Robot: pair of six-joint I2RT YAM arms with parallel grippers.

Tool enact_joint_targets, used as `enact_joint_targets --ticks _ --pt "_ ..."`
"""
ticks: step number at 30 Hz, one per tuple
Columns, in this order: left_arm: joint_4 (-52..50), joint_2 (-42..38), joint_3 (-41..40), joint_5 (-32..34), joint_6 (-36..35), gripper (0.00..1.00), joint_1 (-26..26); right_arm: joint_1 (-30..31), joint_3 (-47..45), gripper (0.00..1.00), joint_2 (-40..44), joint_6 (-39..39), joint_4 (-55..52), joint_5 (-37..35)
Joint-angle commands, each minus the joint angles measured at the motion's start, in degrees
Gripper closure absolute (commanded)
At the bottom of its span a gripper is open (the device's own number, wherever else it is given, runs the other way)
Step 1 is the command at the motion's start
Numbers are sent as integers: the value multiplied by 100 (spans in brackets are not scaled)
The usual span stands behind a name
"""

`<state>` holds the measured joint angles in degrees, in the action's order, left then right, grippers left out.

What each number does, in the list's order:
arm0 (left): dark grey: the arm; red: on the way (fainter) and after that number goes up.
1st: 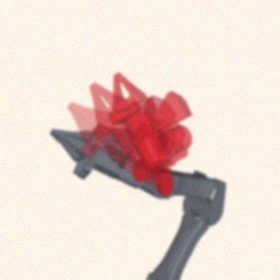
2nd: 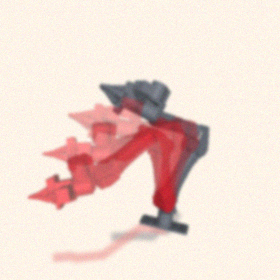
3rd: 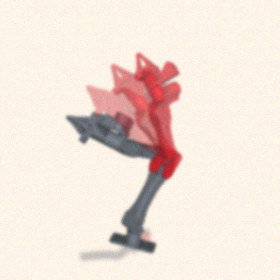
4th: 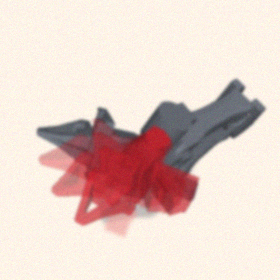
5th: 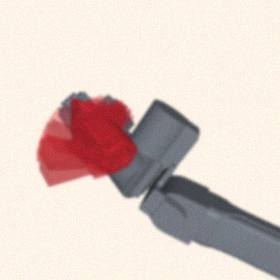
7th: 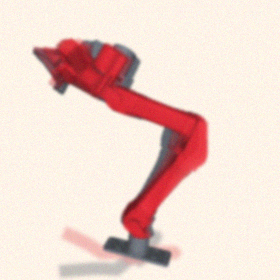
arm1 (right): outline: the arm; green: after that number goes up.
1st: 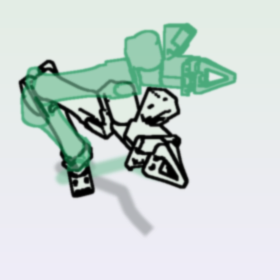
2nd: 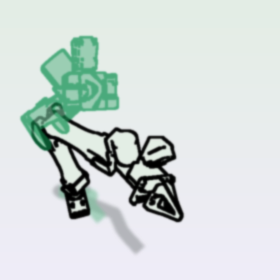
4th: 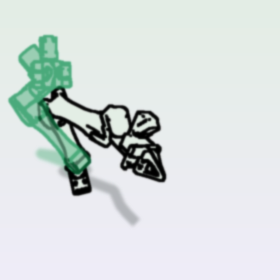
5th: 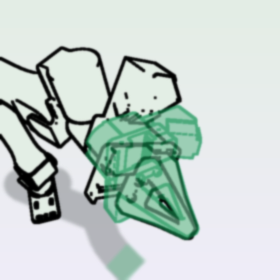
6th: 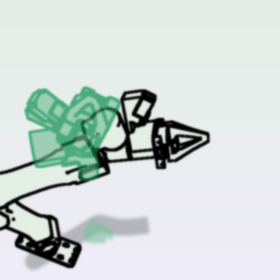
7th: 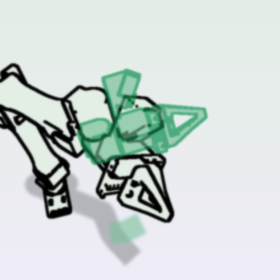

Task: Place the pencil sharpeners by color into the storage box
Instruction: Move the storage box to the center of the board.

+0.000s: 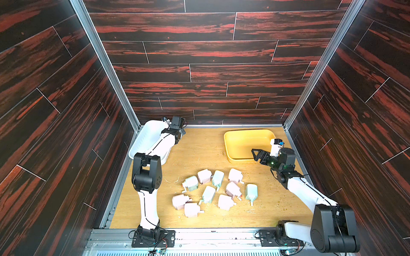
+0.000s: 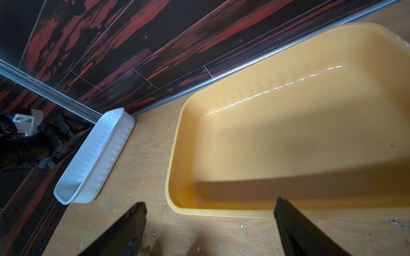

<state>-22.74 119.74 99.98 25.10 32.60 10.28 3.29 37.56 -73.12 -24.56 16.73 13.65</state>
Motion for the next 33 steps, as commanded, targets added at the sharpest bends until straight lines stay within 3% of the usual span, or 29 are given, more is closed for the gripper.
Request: enact_joint_targets --ticks 1,7,11,20,25,33 --pt "-284 162 164 -270 -1379 0 -155 54 173 5 114 94 -160 -81" --pt "-958 963 1113 -286 -2288 2 -207 102 234 5 61 99 -236 -82" --pt "-1438 1526 1867 14 -2468 15 -220 118 282 6 75 129 -328 -140" --pt "-1743 2218 2939 -311 -3016 48 -220 152 340 6 71 167 -422 -225" --pt "-1713 2191 2808 -411 -3112 62 -220 164 357 6 86 188 -492 -294" --pt "-1090 1597 1812 -694 -3693 83 -219 216 410 6 79 189 -526 -308"
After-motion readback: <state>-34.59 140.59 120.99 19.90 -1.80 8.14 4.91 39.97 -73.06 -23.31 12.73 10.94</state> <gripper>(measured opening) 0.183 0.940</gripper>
